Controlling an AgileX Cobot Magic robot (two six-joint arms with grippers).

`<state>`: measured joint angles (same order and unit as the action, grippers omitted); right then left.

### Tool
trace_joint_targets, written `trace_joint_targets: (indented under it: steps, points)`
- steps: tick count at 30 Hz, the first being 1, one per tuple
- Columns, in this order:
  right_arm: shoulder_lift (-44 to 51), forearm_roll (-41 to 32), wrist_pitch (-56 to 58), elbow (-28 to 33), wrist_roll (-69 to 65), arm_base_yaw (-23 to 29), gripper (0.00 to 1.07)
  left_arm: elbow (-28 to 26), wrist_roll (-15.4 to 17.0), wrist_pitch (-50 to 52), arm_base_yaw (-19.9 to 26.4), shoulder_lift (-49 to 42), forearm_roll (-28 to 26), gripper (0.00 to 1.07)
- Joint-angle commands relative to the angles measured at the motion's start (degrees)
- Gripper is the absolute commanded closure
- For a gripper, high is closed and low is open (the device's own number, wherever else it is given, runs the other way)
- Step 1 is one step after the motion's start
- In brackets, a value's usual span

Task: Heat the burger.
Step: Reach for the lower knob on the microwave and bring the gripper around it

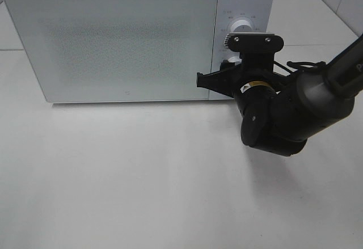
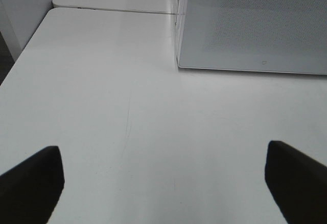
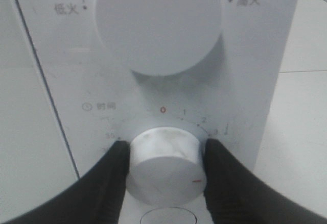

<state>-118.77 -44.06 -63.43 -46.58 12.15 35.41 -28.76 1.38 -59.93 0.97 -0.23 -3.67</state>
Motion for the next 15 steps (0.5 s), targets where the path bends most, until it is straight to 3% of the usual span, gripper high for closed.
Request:
trace_joint_targets:
  steps: [1, 7, 15]
  points:
    - [0.34, 1.32, -5.39, -1.03, -1.43, -0.52, 0.96, 0.06, -0.06, 0.52, 0.06, -1.20, -0.23, 0.06]
    - [0.34, 1.43, -6.19, -1.03, -6.25, -0.52, 0.96, 0.06, -0.06, 0.52, 0.06, -1.20, -0.23, 0.06]
    - [0.34, 6.30, -6.53, -1.03, -28.59, -0.52, 0.96, 0.06, -0.06, 0.52, 0.06, -1.20, -0.23, 0.06]
